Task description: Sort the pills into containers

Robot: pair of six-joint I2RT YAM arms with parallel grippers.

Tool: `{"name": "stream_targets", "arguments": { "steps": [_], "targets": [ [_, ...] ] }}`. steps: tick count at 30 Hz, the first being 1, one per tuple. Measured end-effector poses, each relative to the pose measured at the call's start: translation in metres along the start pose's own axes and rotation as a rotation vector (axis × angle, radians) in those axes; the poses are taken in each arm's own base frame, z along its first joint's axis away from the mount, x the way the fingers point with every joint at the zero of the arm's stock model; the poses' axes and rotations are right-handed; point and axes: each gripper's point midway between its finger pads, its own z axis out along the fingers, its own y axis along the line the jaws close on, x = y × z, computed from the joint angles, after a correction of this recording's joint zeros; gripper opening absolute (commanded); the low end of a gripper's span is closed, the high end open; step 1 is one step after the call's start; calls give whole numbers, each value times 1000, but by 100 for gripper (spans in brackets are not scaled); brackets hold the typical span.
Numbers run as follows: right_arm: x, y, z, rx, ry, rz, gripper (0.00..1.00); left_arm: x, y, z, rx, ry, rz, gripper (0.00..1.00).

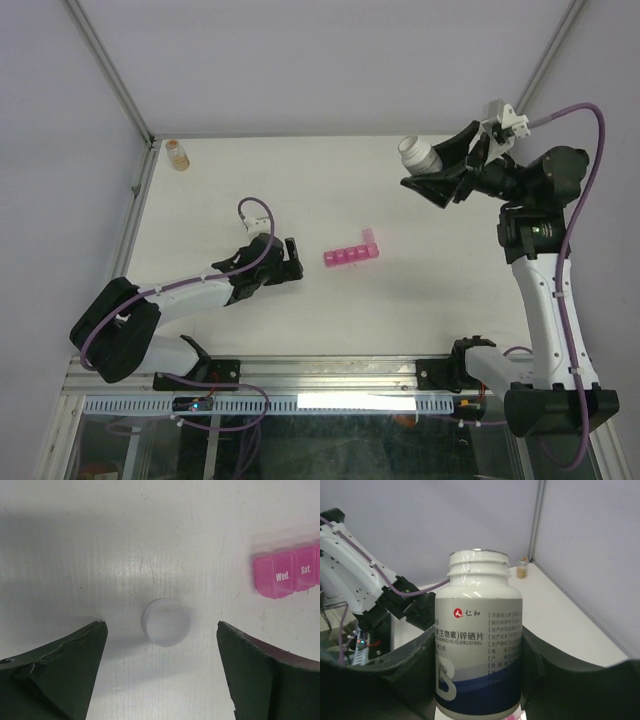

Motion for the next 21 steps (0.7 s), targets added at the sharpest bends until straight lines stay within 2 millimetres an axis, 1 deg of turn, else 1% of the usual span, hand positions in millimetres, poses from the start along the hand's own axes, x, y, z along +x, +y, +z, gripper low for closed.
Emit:
{"name": "stream_targets", "arguments": {
  "steps": [1, 2, 3, 4, 5, 6, 7, 8, 9, 10, 11, 13, 15, 18, 19, 21],
  "targets": [
    [-4, -7, -1, 17, -11, 2, 0, 0, 0, -1, 3, 2, 3, 98],
    [-5, -8, 0, 4, -26, 8, 0, 1, -1, -2, 9, 7, 7, 99],
    [-4, -4, 3, -31, -47, 0, 0, 1, -2, -5, 18, 14, 14, 99],
    [3, 3, 5, -78, -59, -1, 0, 0, -3, -8, 29, 12, 20, 99],
    [16, 9, 6, -119, -47, 12, 0, -1, -7, -12, 50, 9, 25, 99],
    [25, 8, 6, -126, -33, 29, 0, -4, -11, -16, 75, 0, 33, 99],
    [31, 1, 5, -105, -23, 33, 0, -8, -17, -23, 113, -10, 40, 99],
    [33, -15, 2, -54, -12, 26, 0, -14, -24, -31, 156, -28, 47, 99],
    [36, -24, 0, -29, -3, 20, 0, -19, -29, -37, 190, -41, 49, 99],
    [42, -32, -1, -6, 5, 11, 0, -25, -38, -45, 242, -58, 59, 99],
    [50, -36, -2, 1, 18, 5, 0, -29, -46, -52, 285, -71, 65, 99],
    [83, -33, -3, -38, 76, -26, 0, -39, -62, -70, 387, -101, 92, 99],
    [110, -35, -3, -52, 128, -39, 0, -45, -73, -81, 446, -112, 118, 99],
    [158, -52, -8, -38, 228, -64, 0, -60, -90, -99, 505, -132, 170, 99],
    [178, -58, -11, -36, 270, -58, 0, -67, -95, -105, 515, -142, 193, 99],
    [216, -65, -18, -42, 352, -28, 0, -86, -107, -120, 539, -179, 239, 99]
  ]
}}
